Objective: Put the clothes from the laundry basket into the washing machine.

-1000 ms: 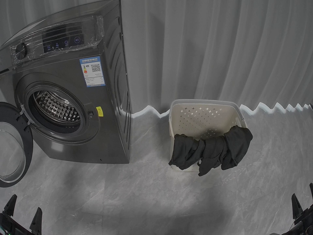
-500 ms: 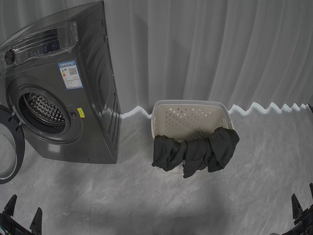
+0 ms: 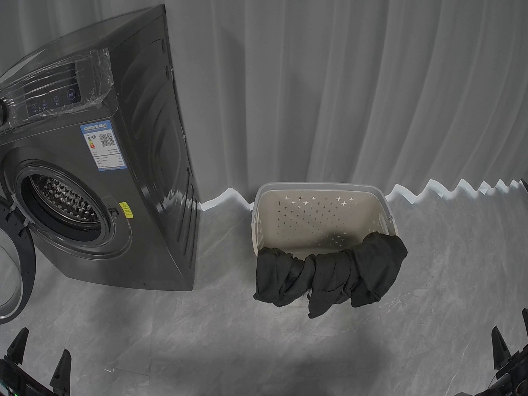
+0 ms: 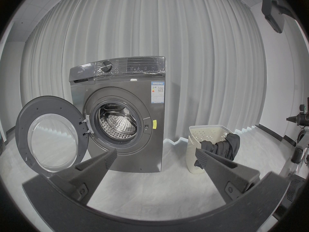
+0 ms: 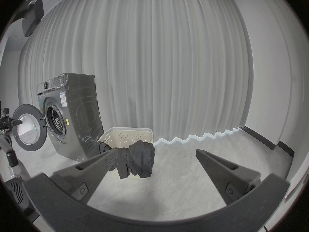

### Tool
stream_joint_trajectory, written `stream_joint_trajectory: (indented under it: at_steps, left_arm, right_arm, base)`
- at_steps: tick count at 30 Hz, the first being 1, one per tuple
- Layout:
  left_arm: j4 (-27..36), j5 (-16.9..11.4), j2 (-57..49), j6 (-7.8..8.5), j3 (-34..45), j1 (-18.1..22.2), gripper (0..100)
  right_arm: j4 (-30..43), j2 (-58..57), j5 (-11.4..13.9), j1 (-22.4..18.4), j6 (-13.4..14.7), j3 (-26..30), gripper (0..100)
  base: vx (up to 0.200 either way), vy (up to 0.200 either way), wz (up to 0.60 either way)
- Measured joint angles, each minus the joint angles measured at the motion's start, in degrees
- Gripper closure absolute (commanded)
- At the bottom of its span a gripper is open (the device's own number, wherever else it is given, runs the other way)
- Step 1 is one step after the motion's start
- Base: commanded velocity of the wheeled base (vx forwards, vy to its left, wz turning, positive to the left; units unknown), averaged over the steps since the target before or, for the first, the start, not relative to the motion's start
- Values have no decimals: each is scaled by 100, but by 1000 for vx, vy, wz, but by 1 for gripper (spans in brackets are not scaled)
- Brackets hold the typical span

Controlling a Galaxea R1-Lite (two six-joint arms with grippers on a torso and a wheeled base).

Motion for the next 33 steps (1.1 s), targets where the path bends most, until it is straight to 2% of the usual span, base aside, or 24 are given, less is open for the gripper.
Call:
stream_joint_trajectory:
  at_steps: [3, 17, 24, 33]
  left_arm:
    - [2, 0, 0, 0, 0, 0, 0]
    - [2, 2, 0, -33, 0, 0, 0]
    - [5, 2, 0, 4, 0, 0, 0]
    - [2, 9, 0, 15, 0, 2, 0]
  right_arm:
    - [2, 0, -2, 5, -1, 2, 0]
    - [0, 2, 0, -2, 0, 2, 0]
    - [0, 2, -2, -2, 0, 2, 0]
    - [6, 2, 13, -6, -11, 2, 0]
  base:
    - [0, 0, 0]
    - [0, -200, 0]
    - [0, -200, 0]
    - [0, 0, 0]
